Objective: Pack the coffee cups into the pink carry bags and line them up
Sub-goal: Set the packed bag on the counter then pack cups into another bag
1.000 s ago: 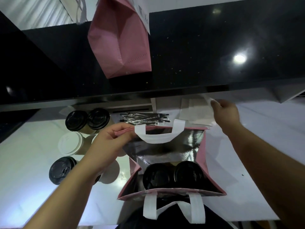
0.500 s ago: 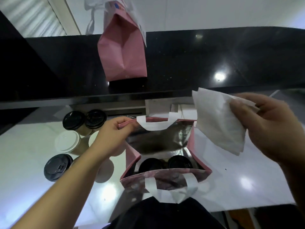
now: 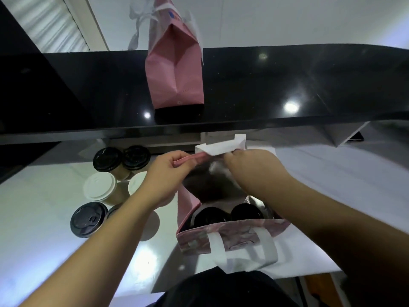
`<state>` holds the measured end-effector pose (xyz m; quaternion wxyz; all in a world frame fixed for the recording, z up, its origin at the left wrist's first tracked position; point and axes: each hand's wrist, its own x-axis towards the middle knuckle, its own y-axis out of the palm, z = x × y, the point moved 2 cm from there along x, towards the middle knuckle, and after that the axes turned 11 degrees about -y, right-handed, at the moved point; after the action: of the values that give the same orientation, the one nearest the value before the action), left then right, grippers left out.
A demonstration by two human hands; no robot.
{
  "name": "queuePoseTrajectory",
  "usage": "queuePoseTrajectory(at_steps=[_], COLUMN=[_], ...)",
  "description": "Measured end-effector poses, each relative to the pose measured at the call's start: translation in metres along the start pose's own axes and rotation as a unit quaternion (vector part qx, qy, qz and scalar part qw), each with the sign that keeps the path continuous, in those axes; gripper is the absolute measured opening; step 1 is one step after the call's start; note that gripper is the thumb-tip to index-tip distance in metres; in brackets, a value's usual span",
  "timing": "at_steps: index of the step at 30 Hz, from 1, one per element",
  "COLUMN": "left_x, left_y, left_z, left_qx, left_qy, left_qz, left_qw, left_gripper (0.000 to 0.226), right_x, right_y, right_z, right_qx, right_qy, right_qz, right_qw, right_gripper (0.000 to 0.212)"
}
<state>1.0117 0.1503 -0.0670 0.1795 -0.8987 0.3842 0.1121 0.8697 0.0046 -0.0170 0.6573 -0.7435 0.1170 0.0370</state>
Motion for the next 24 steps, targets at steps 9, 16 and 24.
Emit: queuePoseTrajectory(at_steps=[9, 16, 24], left_x=[0.005, -0.002, -0.012], left_y=[-0.003, -0.002, -0.007], left_z=[0.011, 0.005, 0.004], left_qx=[0.096, 0.11, 0.077], left_qy=[0.039, 0.05, 0.034], left_qz=[-0.009, 0.002, 0.043], left_qw=[0.995, 0.993, 0.996], left_gripper=[0.018, 0.027, 0.01], right_x=[-0.02, -0.022, -0.069], right_y=[0.035, 0.044, -0.008], right_z=[0.049, 0.049, -0.003], right_qx=[0.108, 0.218, 0.29], right_qy=[-0.098, -0.086, 0.013], right_qz=[0.092, 0.241, 0.0], right_qw=[0.985, 0.942, 0.957], right_gripper=[0.018, 0.05, 0.021])
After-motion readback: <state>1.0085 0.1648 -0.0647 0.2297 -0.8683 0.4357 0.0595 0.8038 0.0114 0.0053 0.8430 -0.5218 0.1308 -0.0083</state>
